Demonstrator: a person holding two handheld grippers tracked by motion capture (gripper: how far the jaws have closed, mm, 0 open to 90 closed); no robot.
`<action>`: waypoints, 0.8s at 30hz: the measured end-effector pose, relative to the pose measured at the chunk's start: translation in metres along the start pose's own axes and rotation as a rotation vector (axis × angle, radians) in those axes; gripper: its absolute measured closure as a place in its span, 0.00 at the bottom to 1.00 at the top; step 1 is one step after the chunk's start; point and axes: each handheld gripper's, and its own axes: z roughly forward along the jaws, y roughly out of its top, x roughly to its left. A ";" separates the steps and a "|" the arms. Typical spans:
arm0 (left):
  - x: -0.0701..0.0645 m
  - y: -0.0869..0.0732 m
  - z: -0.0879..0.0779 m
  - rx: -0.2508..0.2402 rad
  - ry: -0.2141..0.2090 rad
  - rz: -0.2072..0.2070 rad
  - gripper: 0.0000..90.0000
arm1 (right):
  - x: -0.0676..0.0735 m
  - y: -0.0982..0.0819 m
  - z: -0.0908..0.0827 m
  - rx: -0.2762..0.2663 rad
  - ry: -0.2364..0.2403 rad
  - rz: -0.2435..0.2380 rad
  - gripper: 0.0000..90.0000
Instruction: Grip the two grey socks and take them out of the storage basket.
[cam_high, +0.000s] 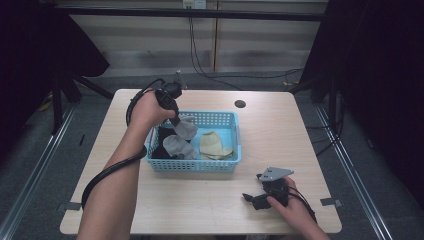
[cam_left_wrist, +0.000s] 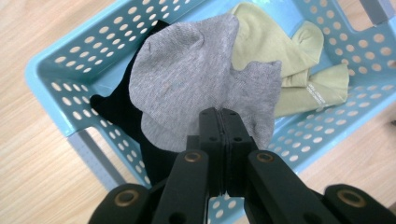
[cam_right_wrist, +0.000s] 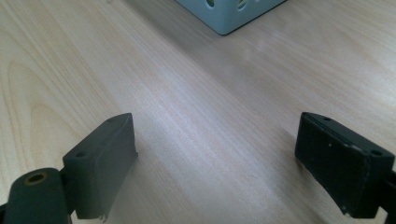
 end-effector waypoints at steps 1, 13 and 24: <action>0.000 0.000 -0.003 -0.003 0.003 0.001 0.99 | 0.000 0.000 0.000 -0.001 0.000 -0.002 0.13; -0.001 0.003 -0.029 -0.013 0.018 0.005 0.99 | 0.000 0.000 0.000 0.001 -0.001 -0.003 0.13; 0.006 -0.002 -0.043 0.009 0.027 -0.008 0.99 | 0.000 0.000 0.000 0.004 -0.001 -0.002 0.13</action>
